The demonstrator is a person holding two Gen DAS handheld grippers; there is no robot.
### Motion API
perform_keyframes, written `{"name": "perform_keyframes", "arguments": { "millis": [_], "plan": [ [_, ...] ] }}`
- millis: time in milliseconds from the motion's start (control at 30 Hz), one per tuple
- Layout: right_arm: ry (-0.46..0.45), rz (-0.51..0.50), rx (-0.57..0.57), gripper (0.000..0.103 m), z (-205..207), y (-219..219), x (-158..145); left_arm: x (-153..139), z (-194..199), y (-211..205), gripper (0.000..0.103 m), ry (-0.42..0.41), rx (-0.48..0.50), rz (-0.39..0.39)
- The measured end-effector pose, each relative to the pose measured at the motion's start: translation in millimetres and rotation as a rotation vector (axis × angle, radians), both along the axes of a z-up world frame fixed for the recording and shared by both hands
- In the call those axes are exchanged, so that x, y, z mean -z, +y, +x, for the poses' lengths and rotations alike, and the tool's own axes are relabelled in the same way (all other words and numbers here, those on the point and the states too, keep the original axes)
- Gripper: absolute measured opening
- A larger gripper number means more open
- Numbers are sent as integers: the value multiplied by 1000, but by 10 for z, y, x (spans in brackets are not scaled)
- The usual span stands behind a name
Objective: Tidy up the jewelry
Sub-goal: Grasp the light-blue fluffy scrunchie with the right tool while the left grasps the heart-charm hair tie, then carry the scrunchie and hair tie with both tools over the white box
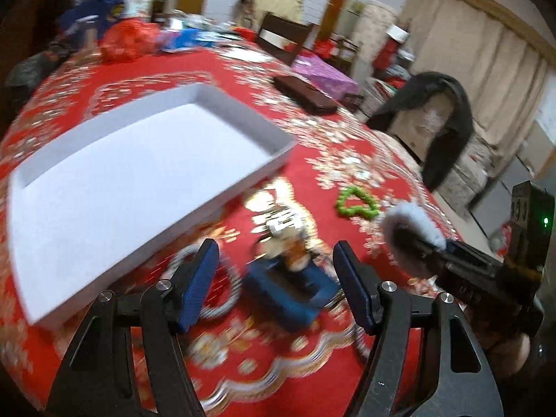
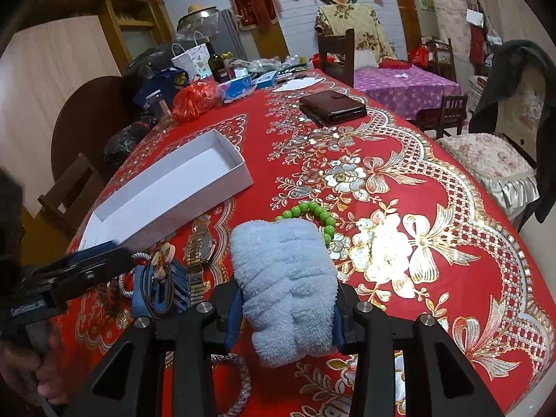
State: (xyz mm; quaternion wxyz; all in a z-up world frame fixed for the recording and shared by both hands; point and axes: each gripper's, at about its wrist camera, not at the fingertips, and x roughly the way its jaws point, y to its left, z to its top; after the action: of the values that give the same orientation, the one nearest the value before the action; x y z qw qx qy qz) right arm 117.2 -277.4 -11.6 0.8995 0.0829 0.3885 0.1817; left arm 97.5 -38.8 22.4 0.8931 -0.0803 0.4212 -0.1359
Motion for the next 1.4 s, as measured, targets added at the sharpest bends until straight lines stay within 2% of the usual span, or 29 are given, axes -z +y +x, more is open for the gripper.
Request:
{"name": "perform_keyframes", "arguments": {
  "millis": [167, 367, 433, 600, 800, 1000, 1167, 1400],
  "plan": [
    [1, 3, -13, 38, -6, 8, 8, 114, 190, -172, 68, 14, 66, 73],
    [9, 10, -15, 38, 6, 16, 18, 307, 279, -155, 68, 64, 52, 65],
    [10, 11, -18, 38, 5, 31, 17, 314, 264, -148, 62, 60, 58, 51],
    [10, 13, -13, 38, 6, 27, 13, 318, 304, -114, 36, 60, 57, 8],
    [10, 16, -14, 38, 5, 34, 9, 266, 290, -48, 36, 49, 30, -3],
    [4, 20, -13, 38, 2, 39, -4, 84, 239, 93, 36, -3, -12, -21],
    [0, 3, -13, 38, -5, 88, -27, 5, 187, 171, 36, -9, -34, -21],
    [-20, -40, 13, 38, -50, 178, -101, -45, 56, 370, 36, 2, -117, -27]
  ]
}}
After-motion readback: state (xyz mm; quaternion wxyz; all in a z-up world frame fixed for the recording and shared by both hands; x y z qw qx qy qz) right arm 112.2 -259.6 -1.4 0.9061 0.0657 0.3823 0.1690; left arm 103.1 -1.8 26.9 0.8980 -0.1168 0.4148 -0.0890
